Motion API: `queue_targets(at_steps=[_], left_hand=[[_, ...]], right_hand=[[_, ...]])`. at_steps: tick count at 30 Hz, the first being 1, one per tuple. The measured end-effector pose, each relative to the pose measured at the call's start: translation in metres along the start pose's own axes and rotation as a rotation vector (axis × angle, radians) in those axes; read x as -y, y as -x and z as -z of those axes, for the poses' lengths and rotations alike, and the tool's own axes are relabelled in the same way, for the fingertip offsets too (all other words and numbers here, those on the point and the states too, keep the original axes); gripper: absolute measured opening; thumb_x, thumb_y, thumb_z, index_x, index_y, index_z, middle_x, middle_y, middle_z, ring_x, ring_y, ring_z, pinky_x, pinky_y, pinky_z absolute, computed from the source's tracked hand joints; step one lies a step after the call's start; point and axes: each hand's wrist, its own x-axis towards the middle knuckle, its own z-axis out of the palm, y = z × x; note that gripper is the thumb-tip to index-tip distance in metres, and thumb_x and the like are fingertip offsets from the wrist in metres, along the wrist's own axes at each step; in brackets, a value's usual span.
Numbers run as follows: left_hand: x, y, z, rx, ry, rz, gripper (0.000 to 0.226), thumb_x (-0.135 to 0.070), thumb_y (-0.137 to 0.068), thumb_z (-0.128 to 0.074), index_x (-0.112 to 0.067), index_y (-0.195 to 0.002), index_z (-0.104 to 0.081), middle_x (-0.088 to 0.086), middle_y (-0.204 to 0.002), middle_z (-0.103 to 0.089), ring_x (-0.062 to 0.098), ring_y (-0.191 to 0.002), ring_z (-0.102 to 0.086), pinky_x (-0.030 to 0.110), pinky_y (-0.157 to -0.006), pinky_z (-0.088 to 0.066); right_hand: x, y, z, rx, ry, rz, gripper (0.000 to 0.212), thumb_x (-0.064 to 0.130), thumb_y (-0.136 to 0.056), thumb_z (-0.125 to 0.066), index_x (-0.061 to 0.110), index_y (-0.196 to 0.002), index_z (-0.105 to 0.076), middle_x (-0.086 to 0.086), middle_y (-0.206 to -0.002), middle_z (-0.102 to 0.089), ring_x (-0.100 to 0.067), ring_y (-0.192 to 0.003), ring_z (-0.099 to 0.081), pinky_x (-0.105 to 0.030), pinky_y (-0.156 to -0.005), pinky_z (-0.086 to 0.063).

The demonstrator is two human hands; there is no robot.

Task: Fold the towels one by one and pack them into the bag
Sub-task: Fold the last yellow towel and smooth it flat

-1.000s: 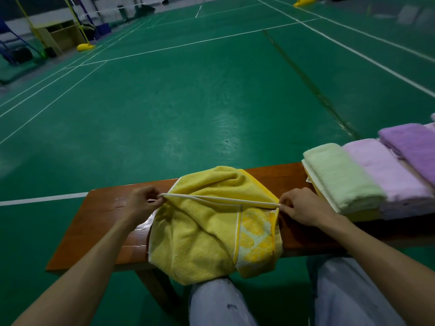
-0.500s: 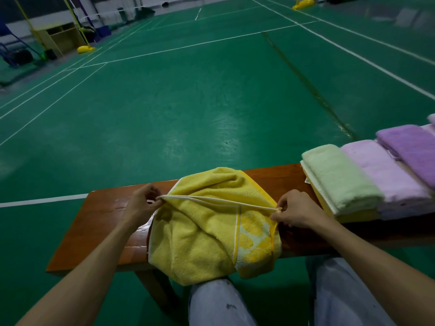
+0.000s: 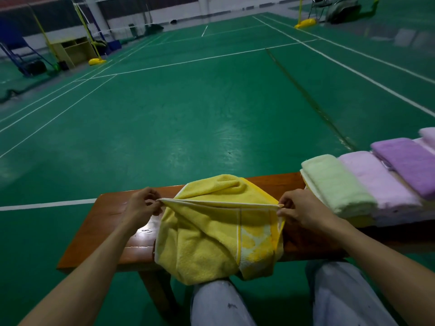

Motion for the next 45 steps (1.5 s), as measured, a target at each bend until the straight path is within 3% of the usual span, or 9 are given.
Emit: queue_targets(at_steps=[7, 13, 20, 25, 28, 33, 37, 42, 45], left_hand=[[-0.016, 0.015, 0.009, -0.019, 0.093, 0.016, 0.013, 0.019, -0.086, -0.053, 0.009, -0.092, -0.058, 0.024, -0.078, -0.060, 0.014, -0.048, -0.064, 0.023, -0.051, -0.056], [-0.026, 0.022, 0.019, -0.017, 0.165, 0.028, 0.018, 0.022, -0.086, -0.049, 0.008, -0.093, -0.059, 0.025, -0.083, -0.061, 0.025, -0.063, -0.067, 0.024, -0.056, -0.058], [-0.025, 0.037, 0.020, 0.047, 0.066, -0.048, 0.027, 0.006, -0.073, -0.077, 0.002, -0.095, -0.063, 0.017, -0.088, -0.067, 0.025, -0.079, -0.066, 0.023, -0.067, -0.058], [-0.026, 0.036, 0.014, -0.023, 0.129, -0.039, 0.013, 0.001, -0.080, -0.071, 0.002, -0.089, -0.061, 0.028, -0.088, -0.063, 0.032, -0.066, -0.064, 0.031, -0.059, -0.059], [-0.027, 0.035, 0.009, 0.020, 0.098, -0.043, 0.004, 0.002, -0.085, -0.065, 0.002, -0.088, -0.063, 0.028, -0.091, -0.063, 0.033, -0.070, -0.067, 0.030, -0.061, -0.060], [-0.025, 0.035, 0.008, 0.043, -0.063, -0.097, 0.018, -0.001, -0.071, -0.080, -0.010, -0.081, -0.068, 0.015, -0.081, -0.069, 0.030, -0.076, -0.068, 0.041, -0.069, -0.057], [-0.022, 0.035, 0.002, 0.009, -0.049, -0.057, 0.007, -0.001, -0.082, -0.071, -0.004, -0.081, -0.065, 0.023, -0.077, -0.066, 0.022, -0.059, -0.062, 0.029, -0.054, -0.055], [-0.020, 0.034, -0.007, -0.029, 0.182, 0.051, 0.003, 0.002, -0.089, -0.061, 0.002, -0.091, -0.058, 0.021, -0.077, -0.062, 0.019, -0.052, -0.065, 0.029, -0.052, -0.057], [-0.020, 0.032, -0.013, -0.068, 0.376, 0.123, 0.002, -0.001, -0.091, -0.060, 0.000, -0.092, -0.059, 0.019, -0.079, -0.063, 0.023, -0.054, -0.066, 0.031, -0.053, -0.058]], right_hand=[[0.004, 0.004, 0.013, -0.004, 0.037, 0.042, 0.019, 0.030, -0.079, -0.080, 0.024, -0.077, -0.062, 0.005, -0.066, -0.068, 0.001, -0.050, -0.060, -0.009, -0.051, -0.043], [0.009, 0.004, 0.022, 0.054, 0.298, 0.068, 0.020, 0.039, -0.094, -0.061, 0.024, -0.088, -0.050, -0.004, -0.091, -0.066, -0.021, -0.085, -0.058, -0.033, -0.071, -0.043], [0.010, 0.014, 0.031, 0.043, 0.280, 0.063, 0.020, 0.036, -0.102, -0.047, 0.018, -0.092, -0.048, 0.008, -0.067, -0.044, -0.013, -0.062, -0.048, -0.029, -0.055, -0.035], [0.011, 0.018, 0.040, -0.020, 0.095, 0.049, 0.023, 0.029, -0.103, -0.047, 0.011, -0.089, -0.051, -0.004, -0.056, -0.054, -0.009, -0.035, -0.049, -0.027, -0.038, -0.043], [0.014, 0.021, 0.044, -0.028, 0.078, 0.040, 0.022, 0.026, -0.104, -0.045, 0.010, -0.089, -0.050, -0.007, -0.056, -0.055, -0.013, -0.035, -0.050, -0.033, -0.040, -0.047], [0.017, 0.019, 0.039, 0.002, -0.119, 0.001, 0.020, 0.026, -0.102, -0.050, 0.011, -0.088, -0.052, -0.016, -0.061, -0.065, -0.019, -0.038, -0.058, -0.031, -0.038, -0.047], [0.019, 0.015, 0.025, 0.032, -0.409, -0.099, 0.015, 0.015, -0.101, -0.050, 0.001, -0.096, -0.054, -0.013, -0.062, -0.066, -0.017, -0.040, -0.059, -0.027, -0.038, -0.049], [0.026, 0.010, 0.016, -0.084, -0.732, -0.232, 0.014, 0.013, -0.102, -0.048, 0.001, -0.102, -0.055, -0.015, -0.062, -0.062, -0.010, -0.035, -0.051, -0.021, -0.034, -0.042], [0.029, 0.002, 0.010, -0.160, -0.986, -0.286, 0.014, 0.008, -0.102, -0.048, -0.003, -0.102, -0.056, -0.018, -0.070, -0.064, -0.011, -0.043, -0.061, -0.020, -0.039, -0.048]])
